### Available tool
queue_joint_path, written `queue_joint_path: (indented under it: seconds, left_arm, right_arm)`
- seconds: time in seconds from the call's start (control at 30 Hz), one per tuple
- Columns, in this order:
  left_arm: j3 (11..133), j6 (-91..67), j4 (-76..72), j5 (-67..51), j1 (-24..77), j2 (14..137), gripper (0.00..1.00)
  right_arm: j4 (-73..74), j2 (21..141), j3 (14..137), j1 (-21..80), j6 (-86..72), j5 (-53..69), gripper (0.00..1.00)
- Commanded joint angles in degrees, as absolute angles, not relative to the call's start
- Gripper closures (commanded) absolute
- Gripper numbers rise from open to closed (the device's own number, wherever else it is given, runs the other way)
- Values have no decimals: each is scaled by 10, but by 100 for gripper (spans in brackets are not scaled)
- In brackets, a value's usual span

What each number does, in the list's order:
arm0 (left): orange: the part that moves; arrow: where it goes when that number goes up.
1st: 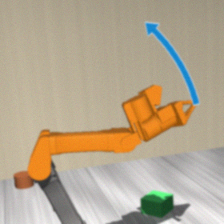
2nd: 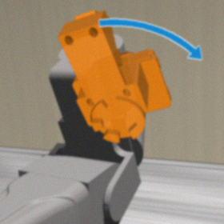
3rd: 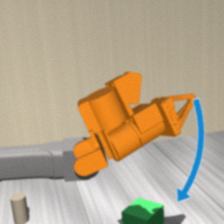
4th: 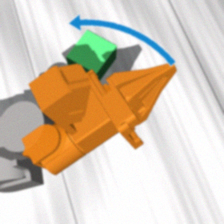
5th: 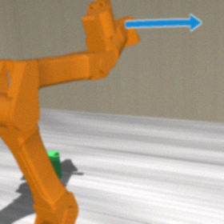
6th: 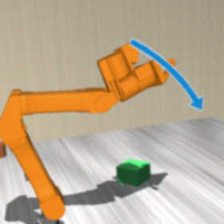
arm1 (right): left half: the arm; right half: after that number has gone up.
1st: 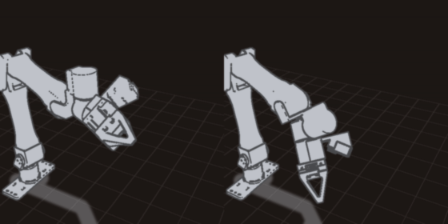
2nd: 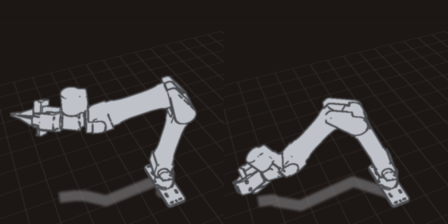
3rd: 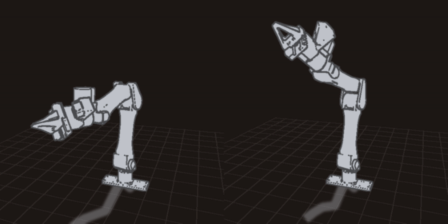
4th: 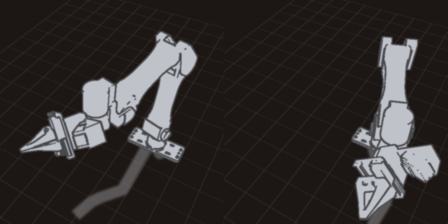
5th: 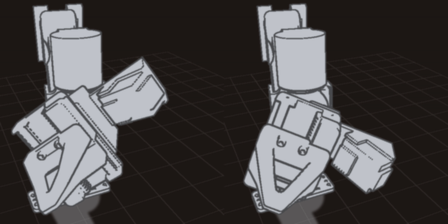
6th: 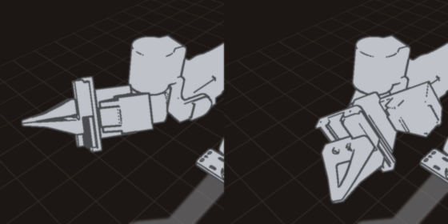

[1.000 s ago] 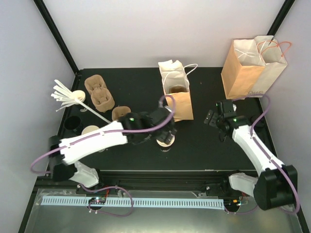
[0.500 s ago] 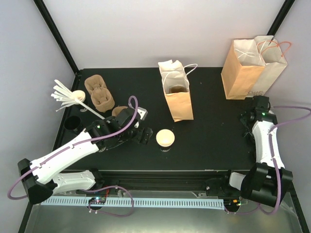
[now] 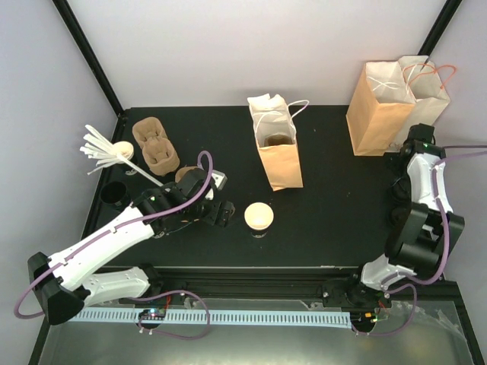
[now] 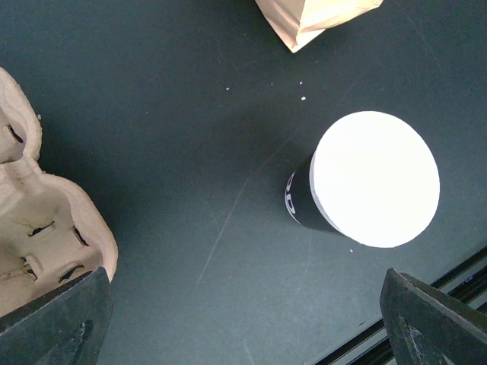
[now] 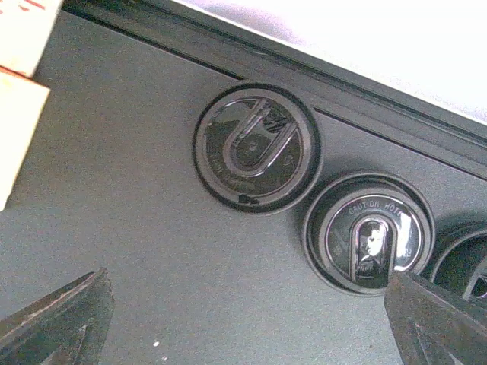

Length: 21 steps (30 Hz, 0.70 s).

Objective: Pack the takeout coffee

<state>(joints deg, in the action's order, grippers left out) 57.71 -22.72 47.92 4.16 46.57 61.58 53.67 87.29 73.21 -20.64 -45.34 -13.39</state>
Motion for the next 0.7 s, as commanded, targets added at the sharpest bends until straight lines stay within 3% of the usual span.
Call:
queue_joint_path:
  seconds: [0.0,0.4,0.67]
  left_arm:
    - [589,-220,476,28,456,615,1]
    - [596,-218,485,19,445,638,1]
    - [607,-217,497,12,441,656,1]
  right_arm:
    - [561,922,762,-221,-468,-165,0]
    - [496,1003,755,-260,-458,-77,0]
    - [511,1048,786,-261,-481,-87,0]
